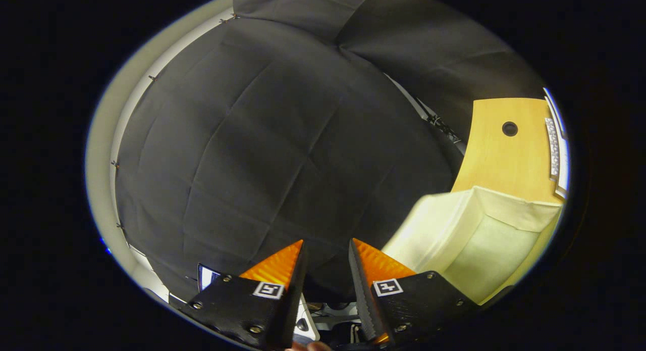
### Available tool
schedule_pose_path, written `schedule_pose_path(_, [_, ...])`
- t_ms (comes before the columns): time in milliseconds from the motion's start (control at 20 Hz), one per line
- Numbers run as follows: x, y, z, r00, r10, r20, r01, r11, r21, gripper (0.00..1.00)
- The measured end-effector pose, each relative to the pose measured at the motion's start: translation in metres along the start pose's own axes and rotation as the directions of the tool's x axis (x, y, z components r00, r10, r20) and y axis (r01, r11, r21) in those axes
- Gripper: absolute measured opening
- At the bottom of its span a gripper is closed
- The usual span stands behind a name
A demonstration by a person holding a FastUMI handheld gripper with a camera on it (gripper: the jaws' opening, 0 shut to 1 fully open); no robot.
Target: Open the storage box then place both shoes into the box .Put the left shoe in first, then the right shoe, with the right side of both shoes facing outward in a uniform manner.
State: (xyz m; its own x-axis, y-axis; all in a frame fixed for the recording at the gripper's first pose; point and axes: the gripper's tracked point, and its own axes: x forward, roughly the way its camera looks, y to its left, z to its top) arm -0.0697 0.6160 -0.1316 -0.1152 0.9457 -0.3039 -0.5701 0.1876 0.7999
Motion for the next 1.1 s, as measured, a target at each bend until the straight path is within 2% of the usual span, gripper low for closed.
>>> schedule_pose_path(150, [-0.025, -0.012, 0.0, 0.998, -0.065, 0.017, 0.066, 0.995, -0.075, 0.89])
schedule_pose_path(200, [-0.038, -0.016, -0.001, 0.996, -0.09, 0.027, 0.093, 0.989, -0.113, 0.91])
schedule_pose_path(450, [-0.106, -0.031, -0.002, 0.976, -0.179, 0.124, 0.203, 0.951, -0.232, 0.92])
schedule_pose_path(650, [-0.165, -0.049, -0.004, 0.951, -0.238, 0.197, 0.279, 0.936, -0.217, 0.92])
schedule_pose_path(750, [-0.194, -0.071, -0.001, 0.921, -0.3, 0.249, 0.351, 0.916, -0.194, 0.92])
schedule_pose_path(950, [-0.256, -0.116, -0.007, 0.842, -0.435, 0.318, 0.505, 0.844, -0.182, 0.92])
schedule_pose_path(1100, [-0.287, -0.142, -0.019, 0.802, -0.494, 0.334, 0.559, 0.818, -0.133, 0.92])
